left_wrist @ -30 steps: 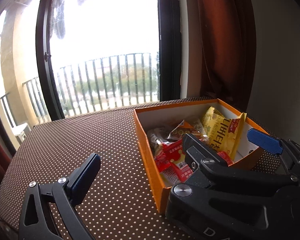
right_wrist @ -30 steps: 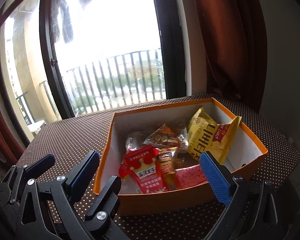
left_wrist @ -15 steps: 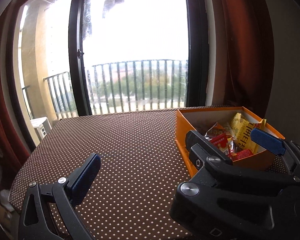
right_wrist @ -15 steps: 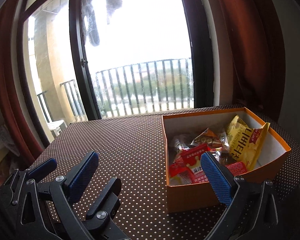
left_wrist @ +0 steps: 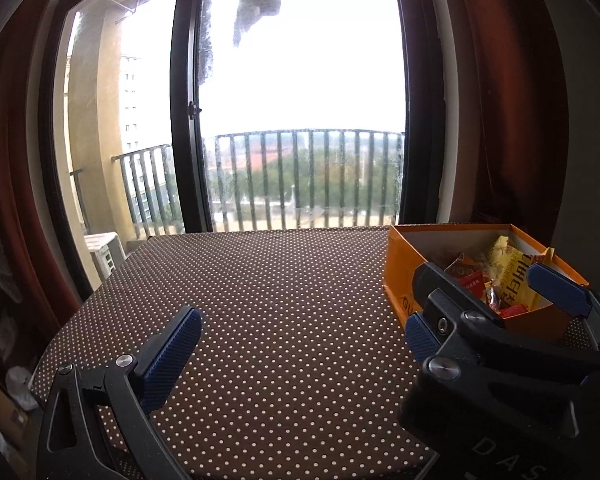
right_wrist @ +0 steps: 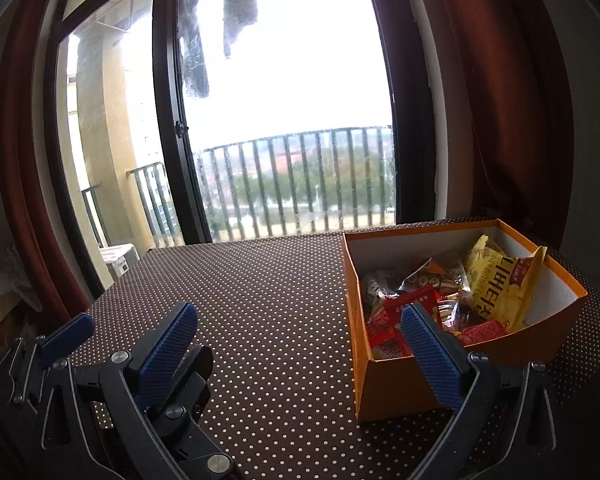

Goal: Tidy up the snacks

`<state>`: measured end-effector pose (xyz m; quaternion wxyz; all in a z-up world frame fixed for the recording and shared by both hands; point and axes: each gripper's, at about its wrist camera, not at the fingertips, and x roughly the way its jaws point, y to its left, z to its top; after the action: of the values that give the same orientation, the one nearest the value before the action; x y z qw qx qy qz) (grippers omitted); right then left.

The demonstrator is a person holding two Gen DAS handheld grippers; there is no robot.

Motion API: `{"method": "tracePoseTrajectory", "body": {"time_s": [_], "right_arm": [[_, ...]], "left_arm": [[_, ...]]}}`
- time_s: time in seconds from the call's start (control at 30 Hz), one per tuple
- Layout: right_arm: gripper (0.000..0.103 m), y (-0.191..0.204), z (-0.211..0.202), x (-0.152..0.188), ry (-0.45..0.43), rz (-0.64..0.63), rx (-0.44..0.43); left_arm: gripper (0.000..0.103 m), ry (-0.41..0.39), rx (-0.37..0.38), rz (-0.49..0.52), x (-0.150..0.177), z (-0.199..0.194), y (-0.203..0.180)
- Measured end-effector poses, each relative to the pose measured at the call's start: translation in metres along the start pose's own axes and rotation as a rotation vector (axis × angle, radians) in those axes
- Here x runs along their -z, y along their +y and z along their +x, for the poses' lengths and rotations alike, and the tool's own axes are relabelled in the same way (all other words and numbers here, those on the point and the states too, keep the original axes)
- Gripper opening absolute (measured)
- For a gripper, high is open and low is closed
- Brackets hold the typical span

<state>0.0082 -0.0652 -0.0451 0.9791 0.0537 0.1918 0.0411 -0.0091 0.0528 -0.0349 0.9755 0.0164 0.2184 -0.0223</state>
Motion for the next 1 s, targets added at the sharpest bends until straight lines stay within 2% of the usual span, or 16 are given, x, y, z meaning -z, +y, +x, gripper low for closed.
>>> {"method": "tracePoseTrajectory", "body": {"time_s": [0.67,1.0], "right_arm": [[0.103,-0.004,-0.006,0.001,-0.025,0.001,0.017],[0.103,-0.012,-0.005,0.004,-0.009,0.008,0.044]], "left_arm": [[0.102,-0.028,-0.006,0.008,0.003,-0.003,-0.006],[0.102,-0.008,0.012,0.017,0.006,0.002,-0.012]]}}
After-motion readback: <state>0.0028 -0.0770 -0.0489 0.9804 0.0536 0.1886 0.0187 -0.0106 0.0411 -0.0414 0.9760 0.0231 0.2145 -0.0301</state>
